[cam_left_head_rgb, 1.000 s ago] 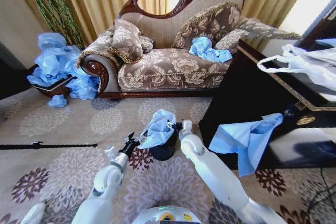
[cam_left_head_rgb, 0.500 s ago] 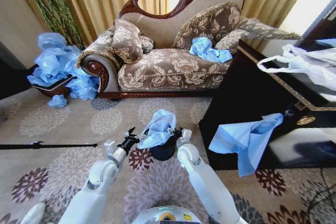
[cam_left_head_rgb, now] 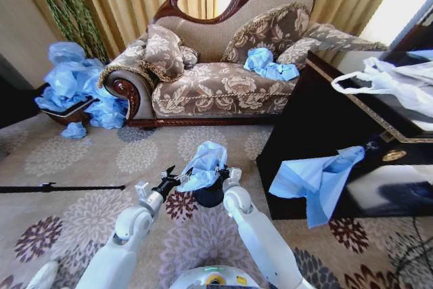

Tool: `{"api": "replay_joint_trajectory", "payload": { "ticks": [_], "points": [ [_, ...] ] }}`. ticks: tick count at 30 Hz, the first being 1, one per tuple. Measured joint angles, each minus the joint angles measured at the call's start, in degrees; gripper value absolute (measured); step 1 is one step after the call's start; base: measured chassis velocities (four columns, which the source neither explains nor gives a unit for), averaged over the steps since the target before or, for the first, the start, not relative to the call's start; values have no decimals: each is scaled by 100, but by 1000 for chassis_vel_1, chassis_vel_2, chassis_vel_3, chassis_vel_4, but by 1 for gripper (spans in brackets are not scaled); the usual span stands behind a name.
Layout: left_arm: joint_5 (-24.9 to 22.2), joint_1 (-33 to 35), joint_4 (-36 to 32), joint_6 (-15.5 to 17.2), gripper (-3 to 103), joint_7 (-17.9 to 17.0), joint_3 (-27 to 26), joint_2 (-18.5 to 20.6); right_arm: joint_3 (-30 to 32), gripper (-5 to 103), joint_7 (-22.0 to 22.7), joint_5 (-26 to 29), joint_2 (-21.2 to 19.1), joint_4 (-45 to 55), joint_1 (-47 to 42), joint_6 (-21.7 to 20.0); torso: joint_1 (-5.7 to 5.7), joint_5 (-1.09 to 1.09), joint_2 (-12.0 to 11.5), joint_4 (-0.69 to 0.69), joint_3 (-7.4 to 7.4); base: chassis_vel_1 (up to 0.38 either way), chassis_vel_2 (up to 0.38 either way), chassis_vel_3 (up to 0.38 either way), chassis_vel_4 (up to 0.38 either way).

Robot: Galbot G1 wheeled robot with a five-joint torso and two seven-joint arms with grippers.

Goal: Place a garbage bag over the trash bin.

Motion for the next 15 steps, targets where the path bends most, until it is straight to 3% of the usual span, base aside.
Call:
{"api": "replay_joint_trajectory", "payload": {
  "ticks": [3,6,15],
  "points": [
    [-8,18,-9,-16,100,-6,-5,-25,-1,7,-18,-69,5,-102,13,34,0,0,0,0,0,0,0,0,0],
    [-11,20,-17,-24,100,-6,-5,-30,-1,3,-35,-149,2,-160,13,60,0,0,0,0,0,0,0,0,0],
    [-12,25,-32,-115,100,-10,-39,-88,12,0,-194,-1169,-178,-360,-44,356,0,1,0,0,0,0,0,0,0]
  ]
}}
